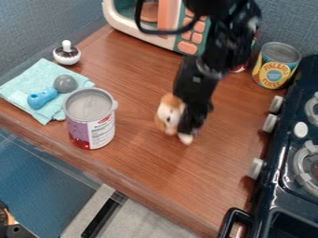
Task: Move the duck to top rigth of table
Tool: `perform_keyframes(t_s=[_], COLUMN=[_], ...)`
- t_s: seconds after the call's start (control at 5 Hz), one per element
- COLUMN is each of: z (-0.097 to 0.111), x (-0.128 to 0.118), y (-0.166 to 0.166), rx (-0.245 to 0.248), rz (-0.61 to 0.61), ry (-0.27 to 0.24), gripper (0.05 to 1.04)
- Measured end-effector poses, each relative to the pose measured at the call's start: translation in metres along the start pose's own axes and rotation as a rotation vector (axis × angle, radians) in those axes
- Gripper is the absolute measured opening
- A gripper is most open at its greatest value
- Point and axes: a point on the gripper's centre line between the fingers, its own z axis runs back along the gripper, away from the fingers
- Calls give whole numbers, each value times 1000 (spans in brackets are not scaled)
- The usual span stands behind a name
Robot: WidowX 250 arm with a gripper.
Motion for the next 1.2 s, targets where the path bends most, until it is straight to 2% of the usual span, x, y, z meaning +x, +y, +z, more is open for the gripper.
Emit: perform_keyframes(t_s=[0.4,0.6,1.0,1.2], z=[17,19,3,4], x=[-45,-69,-101,-104], y=[-50,-70,-85,-89], rx=[-55,-64,-41,-47], rz=[-85,-109,-197,-224], ry=[93,127,130,132], gripper=[351,351,351,424])
